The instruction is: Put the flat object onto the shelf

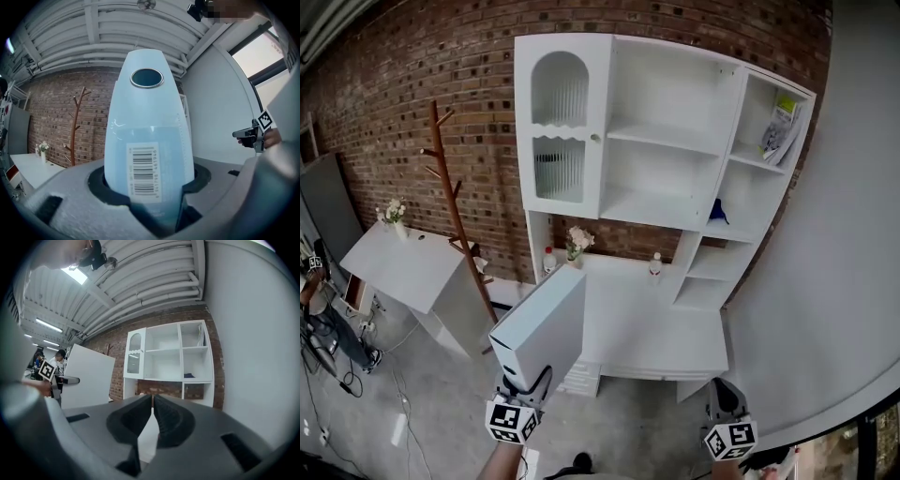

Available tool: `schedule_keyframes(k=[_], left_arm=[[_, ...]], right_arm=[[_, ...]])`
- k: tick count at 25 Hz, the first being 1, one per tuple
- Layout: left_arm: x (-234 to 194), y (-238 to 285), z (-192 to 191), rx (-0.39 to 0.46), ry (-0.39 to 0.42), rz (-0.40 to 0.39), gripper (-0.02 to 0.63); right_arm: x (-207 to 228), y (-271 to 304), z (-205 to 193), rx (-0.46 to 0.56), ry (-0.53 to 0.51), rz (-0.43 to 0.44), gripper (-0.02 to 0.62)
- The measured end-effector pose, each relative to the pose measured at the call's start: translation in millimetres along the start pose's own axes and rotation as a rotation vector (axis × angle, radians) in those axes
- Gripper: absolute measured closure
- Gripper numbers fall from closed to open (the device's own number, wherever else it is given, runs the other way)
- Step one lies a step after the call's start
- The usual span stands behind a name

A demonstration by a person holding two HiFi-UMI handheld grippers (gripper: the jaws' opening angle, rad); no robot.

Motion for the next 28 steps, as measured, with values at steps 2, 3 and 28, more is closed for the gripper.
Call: schedule_keyframes(k=[2,3,28], left_arm=[[-10.8,13.2,-2.8,0.005,-0.005,-0.013,0.319],[-15.9,18.6,-4.4,0.007,-0.006,-0.019,0.319],[-50.9,111.9,-10.9,0.013,-0.003,-0.038,0.319]], right_arm=[[-4.5,13.0,-0.1,0.001,0.001,-0.01,0.561],[-6.9,18.9,-0.4,0.002,0.0,-0.015,0.561],[6.8,119.3,4.2,0.002,-0.011,-0.018,0.561]])
Point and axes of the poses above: the fingertips, and each gripper's own axes: y forward along the fingers, x to its right, z out of its top, the point moved 9 cm from there along -y, backward along the fingers, and after that the axes turned 13 degrees about y, right-handed, at the moved point
